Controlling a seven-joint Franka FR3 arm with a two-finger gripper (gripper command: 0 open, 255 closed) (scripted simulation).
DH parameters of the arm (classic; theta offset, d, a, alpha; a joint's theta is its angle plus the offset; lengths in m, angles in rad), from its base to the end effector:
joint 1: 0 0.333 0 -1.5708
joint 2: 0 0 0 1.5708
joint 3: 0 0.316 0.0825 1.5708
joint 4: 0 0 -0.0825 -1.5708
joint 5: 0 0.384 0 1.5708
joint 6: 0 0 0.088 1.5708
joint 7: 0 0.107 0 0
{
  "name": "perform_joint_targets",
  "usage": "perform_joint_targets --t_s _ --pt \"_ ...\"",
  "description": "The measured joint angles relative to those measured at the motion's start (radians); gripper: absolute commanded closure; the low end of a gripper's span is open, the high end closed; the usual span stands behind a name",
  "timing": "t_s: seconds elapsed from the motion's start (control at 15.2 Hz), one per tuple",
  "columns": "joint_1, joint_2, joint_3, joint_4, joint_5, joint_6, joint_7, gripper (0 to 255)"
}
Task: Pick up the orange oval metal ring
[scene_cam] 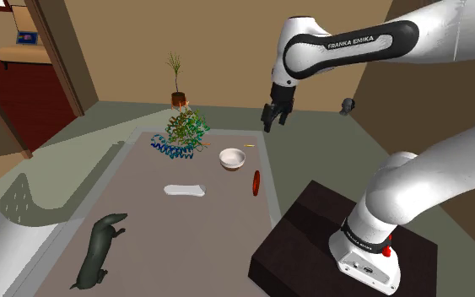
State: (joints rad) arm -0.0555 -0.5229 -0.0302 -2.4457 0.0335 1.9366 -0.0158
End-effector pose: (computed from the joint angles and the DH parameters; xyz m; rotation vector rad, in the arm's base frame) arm 0.3908 -0.0320 0.4872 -3.0934 0.1203 -0.0244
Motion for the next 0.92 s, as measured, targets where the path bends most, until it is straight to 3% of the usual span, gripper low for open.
perform_joint_targets --t_s 0.92 --pt "-0.046 0.519 -0.05 0.096 0.003 0.316 0.005 0"
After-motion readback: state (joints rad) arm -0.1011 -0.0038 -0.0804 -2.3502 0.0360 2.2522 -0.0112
